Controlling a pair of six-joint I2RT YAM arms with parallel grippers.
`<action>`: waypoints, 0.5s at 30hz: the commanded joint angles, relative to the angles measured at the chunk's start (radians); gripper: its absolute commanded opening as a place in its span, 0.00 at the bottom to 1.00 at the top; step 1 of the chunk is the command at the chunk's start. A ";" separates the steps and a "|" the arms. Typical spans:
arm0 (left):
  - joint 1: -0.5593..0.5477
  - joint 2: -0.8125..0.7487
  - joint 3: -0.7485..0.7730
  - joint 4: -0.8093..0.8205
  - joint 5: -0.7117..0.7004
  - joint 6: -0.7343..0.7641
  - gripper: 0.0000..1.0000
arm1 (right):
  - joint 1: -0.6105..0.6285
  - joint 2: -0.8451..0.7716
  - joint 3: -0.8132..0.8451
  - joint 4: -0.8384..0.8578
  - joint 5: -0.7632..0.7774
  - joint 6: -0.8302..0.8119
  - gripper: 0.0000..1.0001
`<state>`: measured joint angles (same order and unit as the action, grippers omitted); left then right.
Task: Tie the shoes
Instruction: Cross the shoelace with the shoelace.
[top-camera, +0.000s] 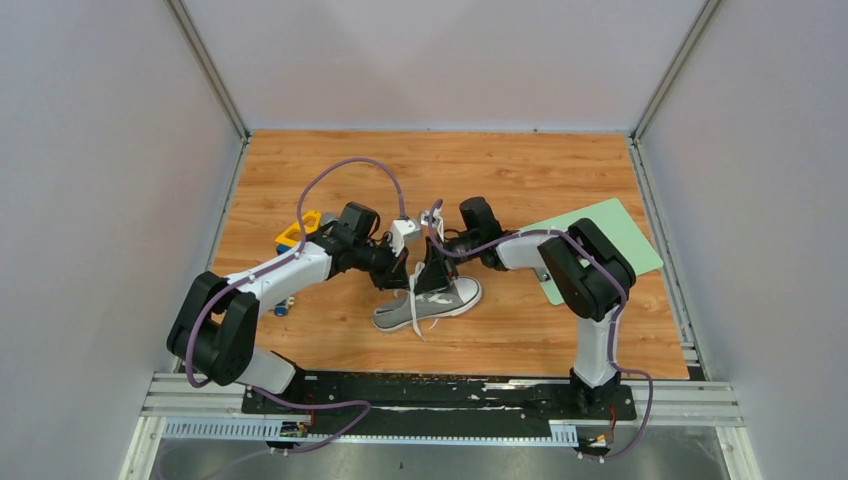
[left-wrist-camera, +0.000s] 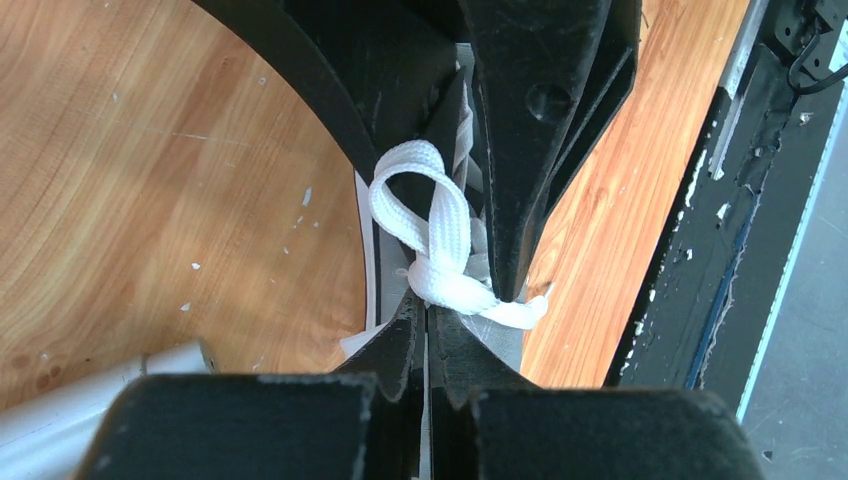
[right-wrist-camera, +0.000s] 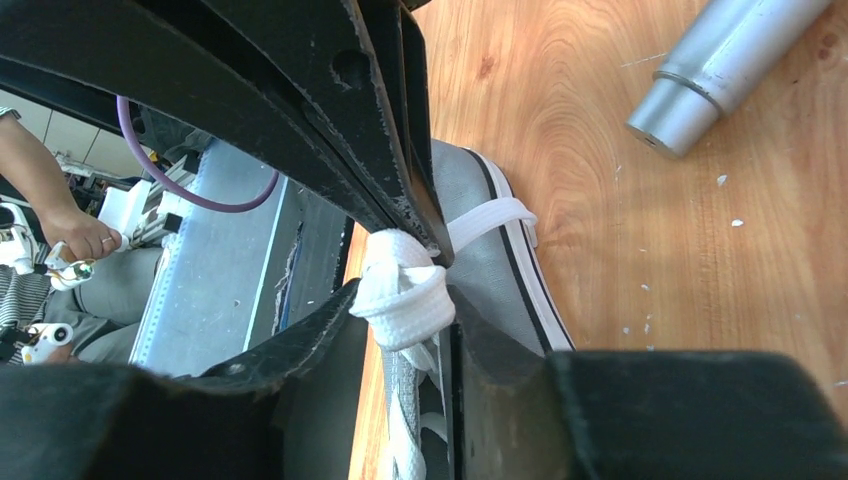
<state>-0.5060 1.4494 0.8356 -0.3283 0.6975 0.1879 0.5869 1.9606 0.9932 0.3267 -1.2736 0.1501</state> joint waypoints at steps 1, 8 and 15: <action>0.014 -0.015 0.011 0.032 -0.013 0.002 0.00 | 0.007 0.006 0.041 0.002 -0.027 -0.007 0.31; 0.015 -0.017 0.011 0.033 -0.010 0.003 0.00 | 0.008 0.008 0.050 -0.016 -0.035 0.004 0.36; 0.015 -0.014 0.012 0.034 -0.011 0.001 0.00 | 0.019 -0.002 0.057 -0.058 -0.015 -0.013 0.44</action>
<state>-0.5014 1.4494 0.8356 -0.3244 0.6975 0.1875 0.5922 1.9621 1.0100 0.2867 -1.2816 0.1558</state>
